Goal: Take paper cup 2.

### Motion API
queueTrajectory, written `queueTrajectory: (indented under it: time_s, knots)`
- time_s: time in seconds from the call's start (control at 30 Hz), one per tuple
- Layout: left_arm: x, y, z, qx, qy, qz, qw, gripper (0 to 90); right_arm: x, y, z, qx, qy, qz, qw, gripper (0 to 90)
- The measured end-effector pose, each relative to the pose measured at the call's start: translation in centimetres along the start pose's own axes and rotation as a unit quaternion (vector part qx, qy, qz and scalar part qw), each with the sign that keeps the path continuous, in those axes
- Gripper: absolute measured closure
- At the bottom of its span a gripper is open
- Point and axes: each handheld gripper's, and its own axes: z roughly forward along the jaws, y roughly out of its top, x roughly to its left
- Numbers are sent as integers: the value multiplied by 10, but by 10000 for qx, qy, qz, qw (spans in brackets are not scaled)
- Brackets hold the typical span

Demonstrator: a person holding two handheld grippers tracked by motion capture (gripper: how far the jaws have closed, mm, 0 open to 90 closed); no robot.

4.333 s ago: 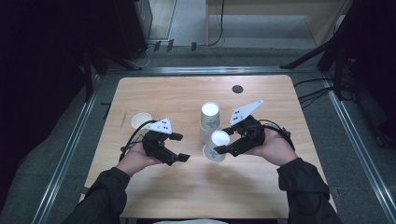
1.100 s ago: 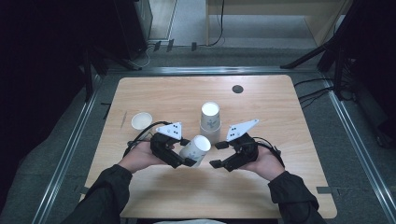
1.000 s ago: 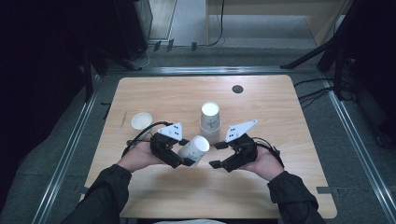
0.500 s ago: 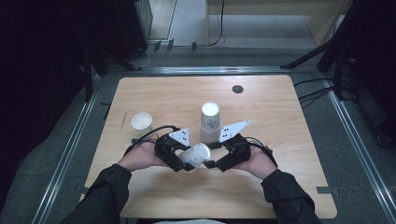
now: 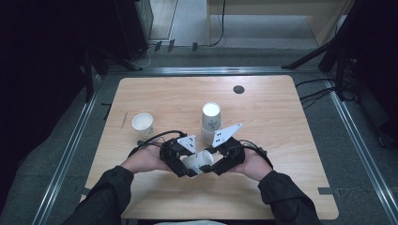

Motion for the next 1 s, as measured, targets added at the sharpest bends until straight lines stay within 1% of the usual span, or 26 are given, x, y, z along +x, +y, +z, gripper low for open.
queueTrajectory:
  time_s: [0.03,0.13,0.17,0.23,0.3,0.33,0.4,0.43,0.5,0.57,0.63,0.67,0.77,0.87,0.9,0.97,1.0]
  knots:
    - [0,0,0,32,9,29,10000,295,0,0,1,-14,35,-38,10000,339]
    - [-2,-1,-1,24,4,93,10000,292,1,0,0,47,135,7,9999,352]
    - [-2,-1,-1,13,-4,99,10000,289,0,0,0,17,103,-73,9999,353]
    - [-2,-1,-3,-43,2,73,10000,276,1,1,-2,44,151,9,9999,354]
    - [-2,-1,-4,-101,42,54,9999,259,1,2,-3,30,119,-1,9999,354]
    - [-1,-2,-6,-170,49,31,9998,245,1,3,-4,9,93,-26,10000,353]
    - [-1,-2,-9,-236,102,4,9997,175,0,3,-8,-69,33,-42,10000,353]
    - [-1,-3,-10,-260,120,24,9996,160,0,3,-11,-95,27,3,10000,353]
    - [-1,-4,-14,-407,136,-27,9991,134,-2,2,-16,-187,-10,34,9998,352]
    - [0,-7,-19,-584,102,-119,9982,134,-2,1,-23,-267,-39,60,9996,351]
    - [0,-8,-21,-683,155,-141,9974,134,-2,1,-29,-340,-83,60,9994,351]
    - [0,-9,-23,-765,155,-189,9968,134,-2,1,-31,-383,-92,47,9992,351]
    - [0,-10,-27,-940,150,-238,9952,134,0,1,-40,-554,-122,48,9984,351]
    - [-1,-11,-29,-1236,211,-325,9916,127,1,2,-46,-734,-139,65,9972,351]
    - [-2,-10,-30,-1370,162,-348,9898,127,1,3,-48,-807,-141,61,9966,351]
    - [-4,-9,-30,-1517,155,-353,9877,127,2,4,-51,-969,-92,67,9952,351]
    - [-5,-9,-31,-1609,141,-352,9862,127,3,4,-52,-988,-62,80,9951,351]
